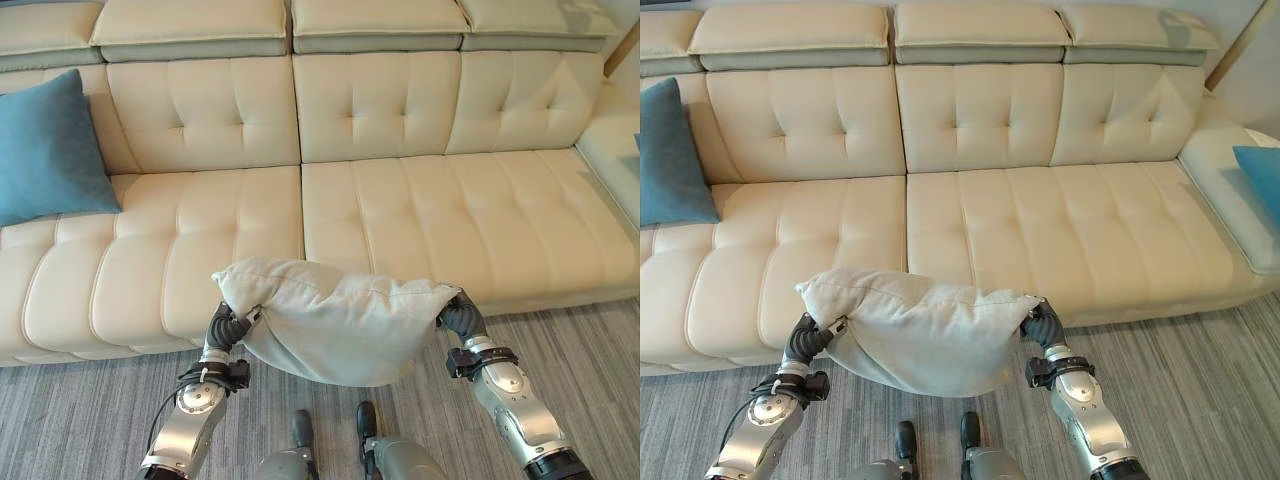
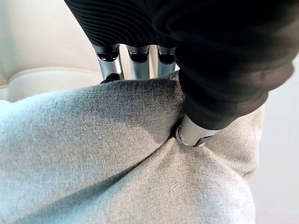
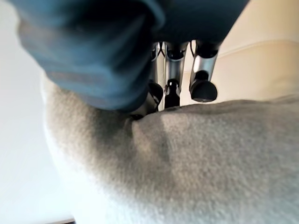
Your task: Pick up all the scattered cushions and arrange them neatly on the sofa.
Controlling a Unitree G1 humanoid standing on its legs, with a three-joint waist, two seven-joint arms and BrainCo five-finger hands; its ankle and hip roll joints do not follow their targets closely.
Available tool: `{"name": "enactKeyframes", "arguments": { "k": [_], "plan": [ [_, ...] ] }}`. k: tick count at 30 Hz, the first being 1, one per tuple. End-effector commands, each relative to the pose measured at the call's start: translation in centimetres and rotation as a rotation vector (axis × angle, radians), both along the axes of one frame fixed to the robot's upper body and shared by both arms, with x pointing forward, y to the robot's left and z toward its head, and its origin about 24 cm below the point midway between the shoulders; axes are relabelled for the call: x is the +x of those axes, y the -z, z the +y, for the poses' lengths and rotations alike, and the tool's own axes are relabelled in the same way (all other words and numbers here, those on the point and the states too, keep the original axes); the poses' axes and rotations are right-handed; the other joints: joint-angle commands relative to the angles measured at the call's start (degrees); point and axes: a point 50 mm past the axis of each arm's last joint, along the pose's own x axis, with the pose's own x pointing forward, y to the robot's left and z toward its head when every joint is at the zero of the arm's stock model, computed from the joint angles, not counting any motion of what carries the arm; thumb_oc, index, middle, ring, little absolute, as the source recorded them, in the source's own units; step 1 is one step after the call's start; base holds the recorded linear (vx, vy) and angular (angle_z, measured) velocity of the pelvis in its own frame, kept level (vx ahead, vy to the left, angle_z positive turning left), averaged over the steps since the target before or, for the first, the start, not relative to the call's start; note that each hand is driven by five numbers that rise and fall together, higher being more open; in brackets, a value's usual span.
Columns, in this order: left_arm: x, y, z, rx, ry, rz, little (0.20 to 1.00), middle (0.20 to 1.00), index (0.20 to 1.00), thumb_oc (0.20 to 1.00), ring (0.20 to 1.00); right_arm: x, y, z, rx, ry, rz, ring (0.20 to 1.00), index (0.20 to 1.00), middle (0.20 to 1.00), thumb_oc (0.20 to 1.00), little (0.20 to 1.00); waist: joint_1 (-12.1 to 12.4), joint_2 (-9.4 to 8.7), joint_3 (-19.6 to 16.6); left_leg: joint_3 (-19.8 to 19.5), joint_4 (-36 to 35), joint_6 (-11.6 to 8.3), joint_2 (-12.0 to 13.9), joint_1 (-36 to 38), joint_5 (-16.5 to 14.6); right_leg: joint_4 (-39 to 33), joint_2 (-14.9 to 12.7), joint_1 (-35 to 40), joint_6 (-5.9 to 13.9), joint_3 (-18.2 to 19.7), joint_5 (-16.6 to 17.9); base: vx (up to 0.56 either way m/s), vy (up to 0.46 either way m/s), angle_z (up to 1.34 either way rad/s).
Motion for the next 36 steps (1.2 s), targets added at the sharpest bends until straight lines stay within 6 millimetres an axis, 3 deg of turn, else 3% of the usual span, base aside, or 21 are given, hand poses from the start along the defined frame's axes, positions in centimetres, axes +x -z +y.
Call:
{"name": "enactKeyframes", "arguments": {
  "k": [1,6,7,8,9,12,13,14,15,16,17,19,20,21,24,27,31,36],
  "plan": [
    [1.1,-5.0,-0.9,0.026,0.089,-0.253,0.200,0.200,0.200,0.200,0.200,0.5,-4.1,2.6,0.113,-0.092,-0.214,0.200,0.200,0.200,0.200,0.200,-0.07,-0.43,-0.50,-3.91,10.38,1.16,-1.45,2.76,-12.61,16.57,-4.22,-3.53,7.73,0.15,1.65,0.11,0.076,-0.17],
    [1.1,-5.2,-1.0,0.028,0.102,-0.264,0.200,0.200,0.200,0.200,0.200,0.4,-4.4,2.5,0.148,-0.110,-0.218,0.200,0.200,0.200,0.200,0.200,-1.64,-0.16,-0.74,-4.98,8.89,0.45,-2.47,7.09,-13.56,7.79,-3.19,-7.75,6.38,-3.83,-0.04,0.30,0.025,0.08],
    [1.3,-5.3,-1.2,0.016,0.108,-0.272,0.200,0.200,0.200,0.200,0.200,0.3,-4.2,2.3,0.157,-0.121,-0.207,0.200,0.200,0.200,0.200,0.200,-2.58,-0.67,-0.95,-5.90,7.81,-0.18,-3.46,10.08,-14.62,0.30,-2.37,-10.52,6.70,-5.52,1.82,0.26,-0.015,0.16],
    [1.3,-5.3,-1.3,0.015,0.108,-0.271,0.200,0.200,0.200,0.200,0.200,0.3,-4.2,2.2,0.156,-0.121,-0.207,0.200,0.200,0.200,0.200,0.200,-2.75,-0.26,-0.88,-6.13,7.66,-0.23,-3.09,10.35,-14.75,-0.21,-2.11,-10.00,6.70,-5.89,1.92,0.51,-0.046,0.25],
    [1.6,-5.4,-1.7,0.009,0.120,-0.279,0.200,0.200,0.200,0.200,0.200,0.2,-3.9,1.7,0.148,-0.101,-0.191,0.200,0.200,0.200,0.200,0.200,-3.73,-0.23,-1.01,-7.20,6.89,-1.19,-3.55,12.95,-15.47,-5.49,-1.95,-11.14,7.37,-7.31,3.42,0.28,-0.027,0.27],
    [1.8,-5.3,-2.4,0.000,0.151,-0.281,0.200,0.200,0.200,0.200,0.200,-0.3,-3.5,0.7,0.144,-0.061,-0.176,0.200,0.200,0.200,0.200,0.200,-4.93,0.22,-1.54,-9.14,6.71,-2.42,-3.15,15.41,-15.72,-7.89,-1.79,-10.84,7.37,-7.24,4.43,0.37,-0.083,0.56],
    [1.6,-5.1,-2.7,-0.014,0.163,-0.276,0.200,0.200,0.200,0.200,0.200,-0.8,-3.2,0.2,0.147,-0.048,-0.163,0.200,0.200,0.200,0.200,0.200,-5.42,0.35,-2.14,-9.69,7.23,-3.34,-3.00,15.86,-15.06,-8.26,-1.78,-9.74,6.61,-6.38,5.55,0.45,-0.214,0.78],
    [1.6,-4.8,-3.3,-0.038,0.173,-0.269,0.200,0.200,0.200,0.200,0.200,-1.1,-2.7,-0.9,0.138,-0.008,-0.148,0.200,0.200,0.200,0.200,0.200,-5.89,1.52,-2.79,-10.06,13.31,-6.91,-1.51,13.82,-8.90,-7.41,-1.12,-7.87,5.14,-6.39,6.46,0.42,-0.267,0.95],
    [1.6,-4.6,-3.4,-0.052,0.175,-0.263,0.200,0.200,0.200,0.200,0.200,-1.1,-2.5,-1.5,0.131,0.023,-0.140,0.200,0.200,0.200,0.200,0.200,-6.42,1.44,-3.12,-9.06,19.66,-9.21,0.28,10.47,-4.74,-7.49,-1.75,-6.52,4.40,-7.23,6.25,0.29,-0.237,0.86],
    [1.6,-4.7,-3.4,-0.051,0.175,-0.263,0.200,0.200,0.200,0.200,0.200,-1.0,-2.5,-1.5,0.132,0.023,-0.141,0.200,0.200,0.200,0.200,0.200,-6.60,1.24,-3.29,-9.22,19.71,-9.18,0.05,10.13,-4.55,-7.59,-2.02,-6.70,4.41,-7.28,6.41,0.23,-0.198,0.88],
    [1.5,-4.5,-3.3,-0.071,0.181,-0.251,0.200,0.200,0.200,0.200,0.200,-1.0,-2.6,-2.2,0.122,0.049,-0.142,0.200,0.200,0.200,0.200,0.200,-6.70,0.74,-3.45,-7.71,28.10,-9.43,1.76,6.05,-0.92,-7.63,-2.21,-4.66,2.51,-7.50,4.81,0.13,-0.108,0.48],
    [1.5,-4.2,-3.1,-0.068,0.177,-0.238,0.200,0.200,0.200,0.200,0.200,-1.0,-2.7,-3.1,0.103,0.077,-0.143,0.200,0.200,0.200,0.200,0.200,-6.64,0.71,-4.29,-5.80,30.10,-8.39,2.85,3.55,-1.29,-8.10,-1.45,-2.44,1.24,-7.27,2.80,0.29,-0.165,-0.15],
    [1.5,-4.0,-3.3,-0.068,0.184,-0.224,0.200,0.200,0.200,0.200,0.200,-0.9,-2.7,-3.3,0.095,0.084,-0.144,0.200,0.200,0.200,0.200,0.200,-6.40,0.86,-4.19,-4.76,29.33,-7.22,2.85,2.01,-4.18,-8.16,-1.15,-1.34,1.11,-6.97,1.92,0.25,-0.123,-0.37],
    [1.6,-4.0,-3.2,-0.068,0.184,-0.225,0.200,0.200,0.200,0.200,0.200,-0.9,-2.7,-3.3,0.095,0.084,-0.144,0.200,0.200,0.200,0.200,0.200,-6.42,0.67,-4.27,-4.71,29.22,-7.13,2.63,1.88,-3.96,-8.22,-1.36,-1.48,1.15,-6.91,2.06,0.15,-0.028,-0.23],
    [2.0,-4.1,-3.4,-0.024,0.199,-0.222,0.200,0.200,0.200,0.200,0.200,-0.6,-3.1,-3.7,0.064,0.122,-0.167,0.200,0.200,0.200,0.200,0.200,-5.46,-0.36,-3.14,-3.87,21.42,-4.71,-1.16,-5.46,-11.16,-9.60,-2.71,2.41,2.64,-5.97,1.10,0.17,-0.012,0.09],
    [2.1,-4.4,-3.4,-0.024,0.199,-0.238,0.200,0.200,0.200,0.200,0.200,-0.5,-3.4,-3.8,0.070,0.138,-0.179,0.200,0.200,0.200,0.200,0.200,-5.19,-0.63,-2.67,-3.70,19.72,-5.01,-1.67,-6.43,-10.08,-10.03,-2.30,3.29,2.90,-5.48,1.49,0.07,-0.001,0.00],
    [1.6,-4.2,-3.2,-0.026,0.203,-0.228,0.200,0.200,0.200,0.200,0.200,-0.7,-3.4,-3.3,0.063,0.121,-0.188,0.200,0.200,0.200,0.200,0.200,-4.85,-0.02,-3.68,-4.46,9.22,-4.23,-2.09,-0.91,-9.30,-11.08,-0.74,4.42,3.60,-4.31,2.08,0.13,0.075,-0.24],
    [1.9,-5.1,-2.5,0.015,0.199,-0.258,0.200,0.200,0.200,0.200,0.200,0.4,-4.6,-1.8,0.045,0.065,-0.245,0.200,0.200,0.200,0.200,0.200,-2.92,-1.07,-4.56,-3.89,6.33,-3.49,-2.30,2.26,-8.70,-11.34,-0.64,4.87,3.93,-3.26,2.03,0.07,0.052,-0.13]
  ]
}}
